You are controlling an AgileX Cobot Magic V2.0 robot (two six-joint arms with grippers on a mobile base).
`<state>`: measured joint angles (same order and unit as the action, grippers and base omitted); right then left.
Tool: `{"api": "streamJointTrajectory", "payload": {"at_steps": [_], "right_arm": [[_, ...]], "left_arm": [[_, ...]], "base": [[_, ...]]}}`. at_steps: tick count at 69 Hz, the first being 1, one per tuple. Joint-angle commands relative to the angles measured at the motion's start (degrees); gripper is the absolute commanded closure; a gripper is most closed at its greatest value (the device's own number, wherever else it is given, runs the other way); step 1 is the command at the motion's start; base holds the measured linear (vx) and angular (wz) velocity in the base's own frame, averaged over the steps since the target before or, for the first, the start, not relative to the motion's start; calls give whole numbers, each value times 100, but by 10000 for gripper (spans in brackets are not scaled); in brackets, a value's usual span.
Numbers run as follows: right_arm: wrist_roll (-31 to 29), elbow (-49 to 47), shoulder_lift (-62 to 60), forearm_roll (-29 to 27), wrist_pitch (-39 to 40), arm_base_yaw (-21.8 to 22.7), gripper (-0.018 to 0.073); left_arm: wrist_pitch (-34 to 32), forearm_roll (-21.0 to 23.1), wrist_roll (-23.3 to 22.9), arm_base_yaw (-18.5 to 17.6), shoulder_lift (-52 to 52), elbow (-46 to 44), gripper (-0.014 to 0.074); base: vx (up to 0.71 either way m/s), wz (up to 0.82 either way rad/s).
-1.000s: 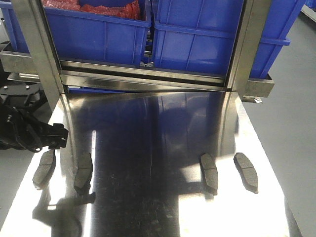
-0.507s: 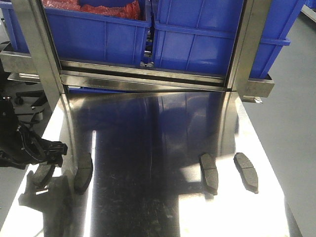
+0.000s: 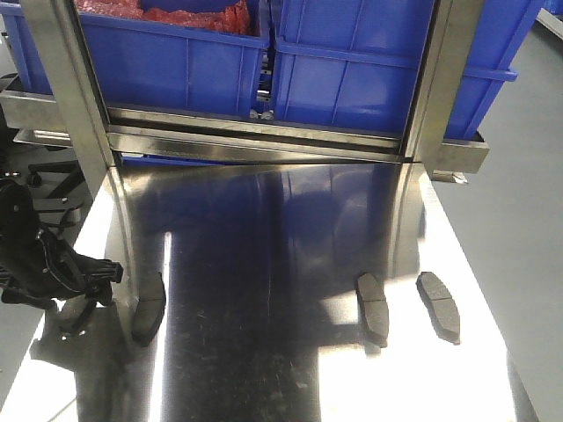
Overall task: Move and align brake pads A on conveyor
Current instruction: 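Grasp the dark grey brake pad with the left gripper and lift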
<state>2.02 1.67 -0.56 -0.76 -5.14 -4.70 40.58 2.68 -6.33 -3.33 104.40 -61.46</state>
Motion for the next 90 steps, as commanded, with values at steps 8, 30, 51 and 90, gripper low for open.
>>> {"api": "streamJointTrajectory", "payload": {"at_steps": [8, 30, 51, 90], "right_arm": [[-21, 111, -88, 14, 462, 9, 569], [-21, 111, -88, 14, 462, 9, 569], [-21, 111, -88, 14, 462, 9, 569], [-21, 111, -88, 14, 462, 9, 569]], "left_arm": [[-100, 27, -30, -16, -246, -157, 159], [-181, 22, -25, -16, -252, -157, 447], [-323, 21, 226, -16, -544, 92, 547], [-892, 16, 231, -16, -3568, 1842, 540]], "base": [[0, 0], [0, 0], [0, 0], [0, 0]]}}
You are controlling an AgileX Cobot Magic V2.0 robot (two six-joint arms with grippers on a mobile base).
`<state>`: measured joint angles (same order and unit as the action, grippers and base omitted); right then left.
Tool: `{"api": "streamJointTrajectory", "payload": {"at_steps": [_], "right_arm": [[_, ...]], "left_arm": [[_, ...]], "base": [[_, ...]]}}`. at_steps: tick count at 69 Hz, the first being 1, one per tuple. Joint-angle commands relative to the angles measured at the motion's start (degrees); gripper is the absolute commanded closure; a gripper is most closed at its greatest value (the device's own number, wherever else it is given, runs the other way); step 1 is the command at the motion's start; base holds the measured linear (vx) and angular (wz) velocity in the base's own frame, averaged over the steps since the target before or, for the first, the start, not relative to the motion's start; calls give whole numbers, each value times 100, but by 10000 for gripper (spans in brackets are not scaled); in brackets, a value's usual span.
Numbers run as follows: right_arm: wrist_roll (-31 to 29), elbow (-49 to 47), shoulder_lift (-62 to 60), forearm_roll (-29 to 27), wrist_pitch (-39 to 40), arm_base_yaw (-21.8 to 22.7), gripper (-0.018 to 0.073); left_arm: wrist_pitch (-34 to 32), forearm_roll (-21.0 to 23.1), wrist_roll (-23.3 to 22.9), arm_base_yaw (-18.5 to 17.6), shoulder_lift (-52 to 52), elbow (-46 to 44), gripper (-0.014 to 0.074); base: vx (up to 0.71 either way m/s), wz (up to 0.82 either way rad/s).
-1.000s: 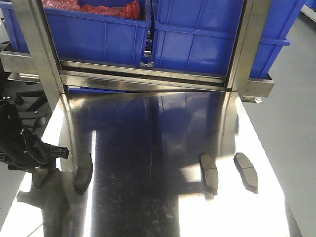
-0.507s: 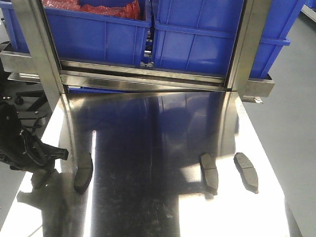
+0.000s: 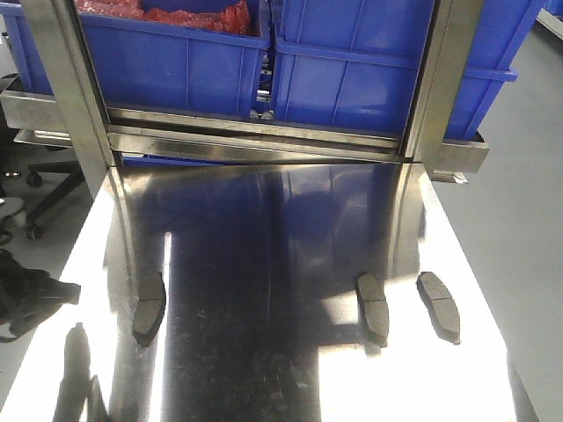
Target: Move and align brake pads A on conveyor
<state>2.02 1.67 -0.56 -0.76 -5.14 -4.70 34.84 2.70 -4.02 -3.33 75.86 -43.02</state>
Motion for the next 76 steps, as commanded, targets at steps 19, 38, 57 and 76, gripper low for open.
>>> {"api": "streamJointTrajectory", "payload": {"at_steps": [19, 38, 57, 76], "right_arm": [[-21, 111, -88, 14, 462, 9, 569], [-21, 111, -88, 14, 462, 9, 569], [-21, 111, -88, 14, 462, 9, 569], [-21, 111, -88, 14, 462, 9, 569]], "left_arm": [[-284, 13, 0, -16, -1928, 320, 540], [-247, 7, 156, -16, -3141, 764, 540], [-46, 18, 176, -16, -3664, 757, 540], [-51, 18, 176, -16, -3678, 752, 540]], "base": [[0, 0], [0, 0], [0, 0], [0, 0]]}}
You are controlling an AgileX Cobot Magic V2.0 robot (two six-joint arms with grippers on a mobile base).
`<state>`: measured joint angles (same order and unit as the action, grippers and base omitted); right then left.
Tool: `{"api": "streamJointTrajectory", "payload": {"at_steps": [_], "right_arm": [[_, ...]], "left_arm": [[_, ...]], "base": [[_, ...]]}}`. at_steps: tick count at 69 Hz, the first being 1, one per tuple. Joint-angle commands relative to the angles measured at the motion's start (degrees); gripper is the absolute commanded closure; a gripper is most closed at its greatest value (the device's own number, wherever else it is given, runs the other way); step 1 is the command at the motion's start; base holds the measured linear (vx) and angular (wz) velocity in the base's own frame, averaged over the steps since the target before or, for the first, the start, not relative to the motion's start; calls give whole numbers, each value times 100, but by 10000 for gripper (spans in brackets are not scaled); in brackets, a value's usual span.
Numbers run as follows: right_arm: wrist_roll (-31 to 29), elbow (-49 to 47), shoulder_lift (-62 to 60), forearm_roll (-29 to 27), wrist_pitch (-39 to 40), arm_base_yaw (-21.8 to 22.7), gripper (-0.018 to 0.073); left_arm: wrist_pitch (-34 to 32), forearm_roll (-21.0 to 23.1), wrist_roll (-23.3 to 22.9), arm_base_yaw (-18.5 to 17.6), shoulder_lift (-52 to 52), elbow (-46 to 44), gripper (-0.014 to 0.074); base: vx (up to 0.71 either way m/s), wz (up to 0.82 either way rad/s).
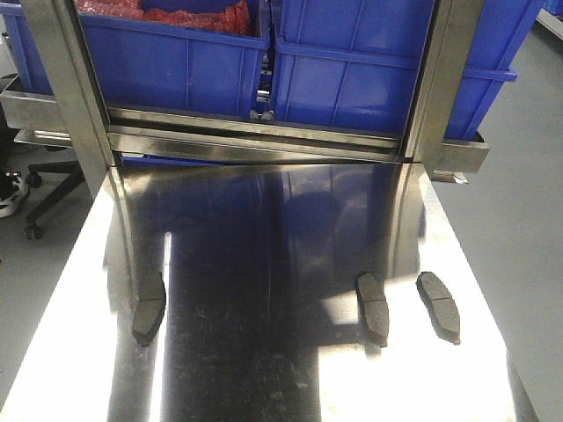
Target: Move and align brake pads A on conveyor
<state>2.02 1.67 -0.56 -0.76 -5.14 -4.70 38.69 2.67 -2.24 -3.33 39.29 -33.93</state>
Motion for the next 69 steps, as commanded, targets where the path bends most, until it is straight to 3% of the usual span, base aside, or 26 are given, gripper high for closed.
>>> {"api": "streamJointTrajectory", "payload": {"at_steps": [1, 69], "right_arm": [[-21, 111, -88, 14, 462, 9, 569], [-21, 111, -88, 14, 468, 9, 569]], "left_arm": [[-436, 21, -2, -16, -21, -157, 540], [-436, 21, -2, -16, -21, -157, 540]], "base": [[0, 0], [0, 0]]}}
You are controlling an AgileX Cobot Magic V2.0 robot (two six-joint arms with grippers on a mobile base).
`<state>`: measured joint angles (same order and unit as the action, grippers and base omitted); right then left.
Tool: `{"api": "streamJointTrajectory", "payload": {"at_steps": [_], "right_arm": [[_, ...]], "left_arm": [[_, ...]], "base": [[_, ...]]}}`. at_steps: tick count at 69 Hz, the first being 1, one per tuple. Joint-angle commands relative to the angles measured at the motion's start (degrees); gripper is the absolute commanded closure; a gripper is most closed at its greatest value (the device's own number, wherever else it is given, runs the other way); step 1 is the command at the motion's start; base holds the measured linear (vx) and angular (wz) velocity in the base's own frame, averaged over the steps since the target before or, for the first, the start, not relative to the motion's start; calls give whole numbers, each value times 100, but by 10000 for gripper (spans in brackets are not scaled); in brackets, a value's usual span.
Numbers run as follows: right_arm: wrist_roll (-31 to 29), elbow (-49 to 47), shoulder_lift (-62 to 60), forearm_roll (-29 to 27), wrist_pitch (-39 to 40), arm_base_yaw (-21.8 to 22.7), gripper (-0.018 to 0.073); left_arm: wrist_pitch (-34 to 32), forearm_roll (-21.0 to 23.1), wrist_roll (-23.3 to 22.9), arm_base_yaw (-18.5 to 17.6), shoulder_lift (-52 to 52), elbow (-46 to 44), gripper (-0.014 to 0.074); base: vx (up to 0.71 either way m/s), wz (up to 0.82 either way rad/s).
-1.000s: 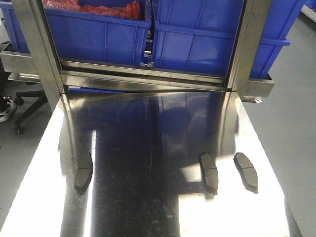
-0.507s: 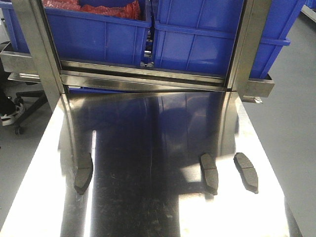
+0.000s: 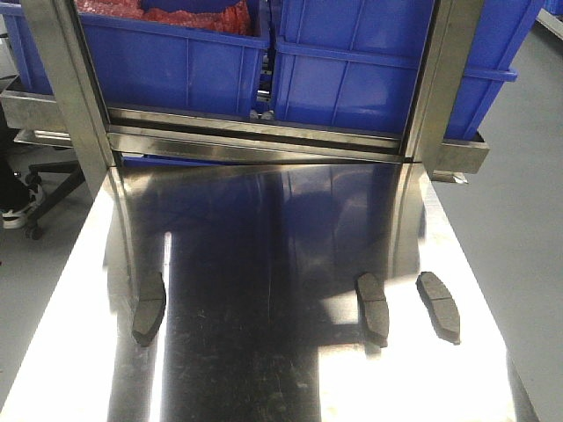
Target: Move and align brake pads A on conveyor
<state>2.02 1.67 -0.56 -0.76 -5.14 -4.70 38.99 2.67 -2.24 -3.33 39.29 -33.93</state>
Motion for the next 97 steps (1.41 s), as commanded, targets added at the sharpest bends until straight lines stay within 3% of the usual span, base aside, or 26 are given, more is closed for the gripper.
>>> {"api": "streamJointTrajectory", "payload": {"at_steps": [1, 11, 24, 37, 51, 58, 71, 79, 87, 97], "right_arm": [[-21, 111, -88, 14, 479, 9, 569], [-21, -27, -88, 14, 310, 9, 566], [281, -1305, 637, 16, -1200, 20, 564], [161, -2681, 2109, 340, -2465, 20, 564], [152, -2891, 3029, 348, -2440, 20, 542], [152, -2891, 3205, 348, -2324, 20, 454], [152, -2885, 3260, 362, -2105, 20, 102], [152, -2885, 3260, 351, -1922, 20, -62], [152, -2986, 3441, 305, -1670, 20, -116], [152, -3672, 4447, 320, -2269, 20, -96]], "left_arm": [[-466, 21, -2, -16, -21, -157, 540], [-466, 21, -2, -16, -21, -157, 540], [-466, 21, -2, -16, -21, -157, 540], [-466, 21, -2, -16, -21, -157, 540], [-466, 21, -2, -16, -21, -157, 540], [-466, 21, -2, -16, -21, -157, 540], [-466, 21, -2, -16, -21, -157, 540], [-466, 21, -2, -16, -21, -157, 540], [-466, 21, -2, -16, -21, -157, 540], [-466, 21, -2, -16, -21, -157, 540]], "base": [[0, 0], [0, 0], [0, 0], [0, 0], [0, 0], [0, 0], [0, 0], [0, 0], [0, 0], [0, 0]]}}
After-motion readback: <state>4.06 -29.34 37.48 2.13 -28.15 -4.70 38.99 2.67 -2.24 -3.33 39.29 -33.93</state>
